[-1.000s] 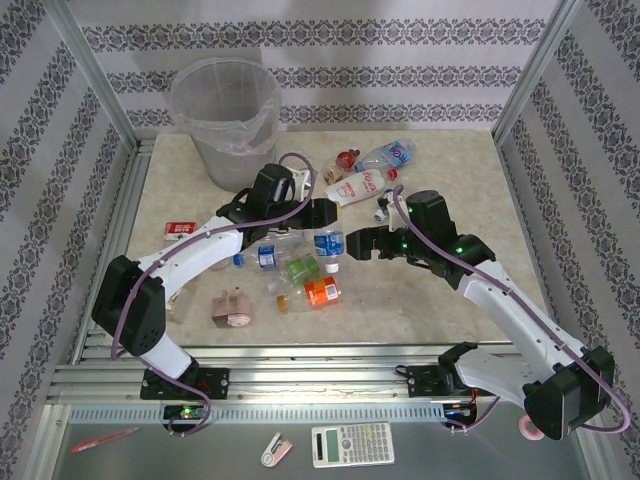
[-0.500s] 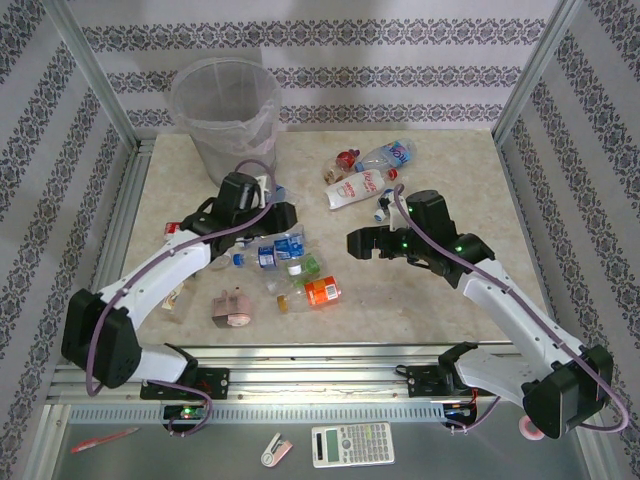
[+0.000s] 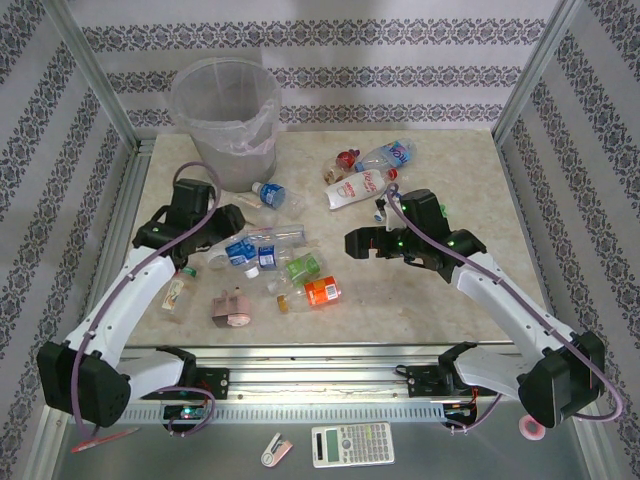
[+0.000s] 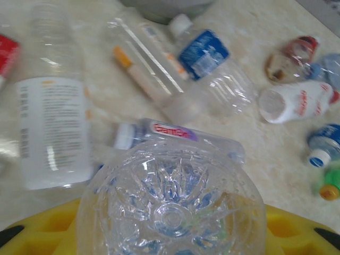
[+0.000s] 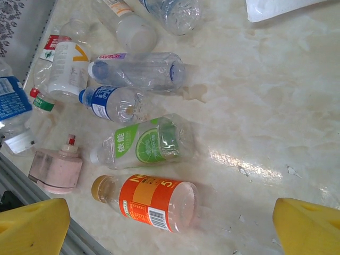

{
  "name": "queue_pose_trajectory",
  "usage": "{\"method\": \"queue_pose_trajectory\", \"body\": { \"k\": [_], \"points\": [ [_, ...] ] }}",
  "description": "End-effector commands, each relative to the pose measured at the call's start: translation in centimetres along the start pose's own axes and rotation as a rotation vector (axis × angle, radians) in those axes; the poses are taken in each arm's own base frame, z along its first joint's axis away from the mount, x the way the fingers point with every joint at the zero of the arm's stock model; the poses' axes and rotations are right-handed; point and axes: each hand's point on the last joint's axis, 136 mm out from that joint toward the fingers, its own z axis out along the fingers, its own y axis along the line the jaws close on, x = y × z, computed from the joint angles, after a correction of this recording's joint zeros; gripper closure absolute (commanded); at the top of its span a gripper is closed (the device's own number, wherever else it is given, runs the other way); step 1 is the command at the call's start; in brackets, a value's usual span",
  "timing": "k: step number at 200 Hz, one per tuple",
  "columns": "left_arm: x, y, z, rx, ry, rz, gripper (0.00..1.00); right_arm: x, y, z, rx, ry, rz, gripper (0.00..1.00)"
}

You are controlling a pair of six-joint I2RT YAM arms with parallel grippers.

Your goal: Throw the plastic bottles in the bin

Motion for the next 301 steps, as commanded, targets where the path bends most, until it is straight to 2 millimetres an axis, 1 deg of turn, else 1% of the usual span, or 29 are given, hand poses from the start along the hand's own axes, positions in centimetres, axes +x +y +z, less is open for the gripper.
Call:
{"method": "queue_pose_trajectory", "body": {
  "k": [1,14,31,54,84,112,134,154,187,206,227,244,256,273,285,301],
  "points": [
    [-0.8,2.1,-1.4,-0.076,-0.005,-0.09,0.66,-0.7,0.1,-0.2,0.013,-0.013,0.005,0.02],
    [-1.9,2.3,-1.7,-0.081,-0.02,-0.114,0.66,-0.7,0.1,-0.3,0.013,-0.014,0.002,0.02],
    [-3.8,2.2,-2.3,-0.064,-0.052,-0.15,0.66,-0.7,0.1,-0.3,0.014,-0.016,0.005,0.02],
    [-6.7,1.0,-3.2,0.002,-0.101,-0.178,0.66,-0.6,0.0,-0.2,0.015,-0.014,0.004,0.02],
    [-9.9,-0.6,-4.2,0.073,-0.154,-0.205,0.66,-0.8,0.1,-0.2,0.016,-0.017,0.001,0.02],
    [-11.5,-1.2,-4.6,0.099,-0.185,-0.22,0.66,-1.0,0.2,-0.1,0.015,-0.014,-0.004,0.02],
    [-11.6,-0.7,-4.6,0.073,-0.184,-0.218,0.66,-1.1,0.2,0.0,0.016,-0.011,-0.008,0.02],
    [-10.9,0.7,-4.7,0.005,-0.173,-0.199,0.65,-1.2,0.2,0.0,0.017,-0.01,-0.011,0.02],
    [-9.2,3.5,-4.5,-0.118,-0.126,-0.193,0.65,-1.2,0.1,0.3,0.019,0.001,-0.012,0.02],
    [-8.5,4.6,-4.3,-0.159,-0.11,-0.196,0.65,-1.3,0.0,0.6,0.022,0.011,-0.015,0.02],
    [-8.2,5.1,-4.3,-0.18,-0.104,-0.202,0.65,-1.4,0.1,0.8,0.018,0.023,-0.02,0.02],
    [-8.6,4.7,-4.2,-0.17,-0.109,-0.206,0.65,-1.6,0.1,0.9,0.018,0.025,-0.024,0.02],
    [-9.6,4.1,-4.4,-0.15,-0.128,-0.204,0.65,-1.8,0.2,0.9,0.018,0.026,-0.031,0.02],
    [-12.3,2.1,-5.5,-0.093,-0.196,-0.182,0.65,-2.2,0.2,0.9,0.018,0.022,-0.023,0.02],
    [-15.2,0.3,-6.7,-0.054,-0.256,-0.163,0.65,-2.6,0.4,0.8,0.01,0.016,-0.018,0.02],
    [-19.8,-3.1,-8.3,0.029,-0.331,-0.136,0.65,-3.0,0.6,0.7,0.008,0.008,-0.019,0.02]
  ]
}}
